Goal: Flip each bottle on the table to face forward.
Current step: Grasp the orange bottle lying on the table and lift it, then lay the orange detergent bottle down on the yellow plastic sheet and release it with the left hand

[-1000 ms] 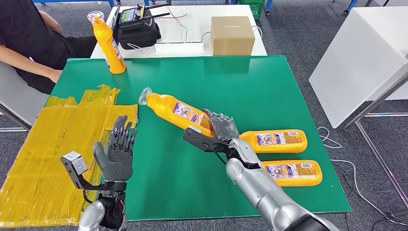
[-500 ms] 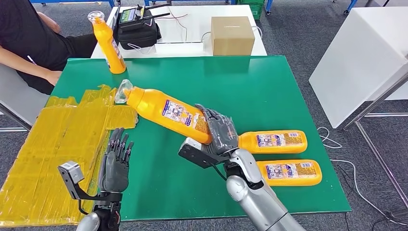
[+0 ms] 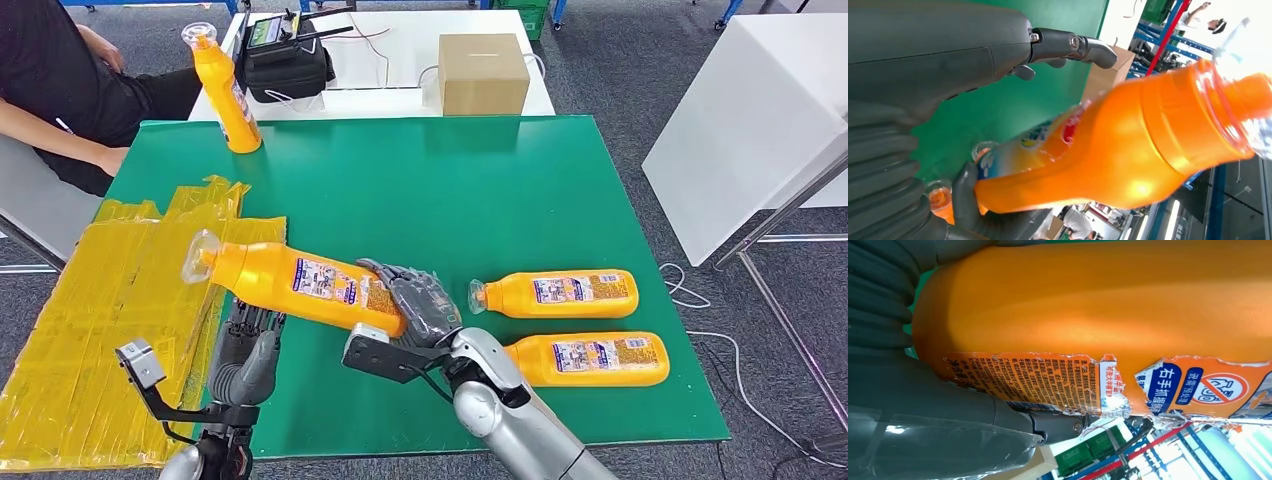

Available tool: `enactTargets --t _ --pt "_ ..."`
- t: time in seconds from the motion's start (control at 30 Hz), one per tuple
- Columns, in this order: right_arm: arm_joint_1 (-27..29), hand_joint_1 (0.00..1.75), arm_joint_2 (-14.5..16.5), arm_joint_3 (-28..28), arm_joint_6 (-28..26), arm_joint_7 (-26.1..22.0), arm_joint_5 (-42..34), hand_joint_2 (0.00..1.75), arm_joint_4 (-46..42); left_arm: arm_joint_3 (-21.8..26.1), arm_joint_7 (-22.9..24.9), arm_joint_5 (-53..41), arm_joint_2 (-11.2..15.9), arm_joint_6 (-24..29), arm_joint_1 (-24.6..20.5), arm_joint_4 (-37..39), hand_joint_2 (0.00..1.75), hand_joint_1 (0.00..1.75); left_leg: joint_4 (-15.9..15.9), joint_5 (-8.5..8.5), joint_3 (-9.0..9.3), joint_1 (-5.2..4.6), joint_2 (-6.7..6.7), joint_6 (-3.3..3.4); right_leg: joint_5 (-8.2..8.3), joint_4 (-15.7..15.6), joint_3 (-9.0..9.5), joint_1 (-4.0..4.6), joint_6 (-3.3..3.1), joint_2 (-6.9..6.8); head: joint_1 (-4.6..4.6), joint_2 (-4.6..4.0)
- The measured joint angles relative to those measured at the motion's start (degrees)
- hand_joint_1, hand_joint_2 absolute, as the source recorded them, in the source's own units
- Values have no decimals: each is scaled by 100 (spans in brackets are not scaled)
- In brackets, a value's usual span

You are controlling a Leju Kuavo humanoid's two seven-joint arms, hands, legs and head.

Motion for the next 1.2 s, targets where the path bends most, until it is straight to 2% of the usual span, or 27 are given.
enactTargets --t 0.73,0.97,1.2 --pt "-22 175 58 410 257 -45 80 175 351 -76 -23 61 0 -28 110 -120 175 0 0 0 1 0 0 0 0 0 0 0 0 0 0 0" --pt "-148 172 146 833 616 -317 10 175 519 -48 -72 151 10 8 134 -120 175 0 0 0 1 1 1 0 0 0 -2 1 0 0 1 0" --pt "-338 175 156 1168 651 -313 -9 175 572 25 -116 246 36 10 179 -120 175 0 0 0 2 1 2 0 0 0 -2 1 0 1 1 0"
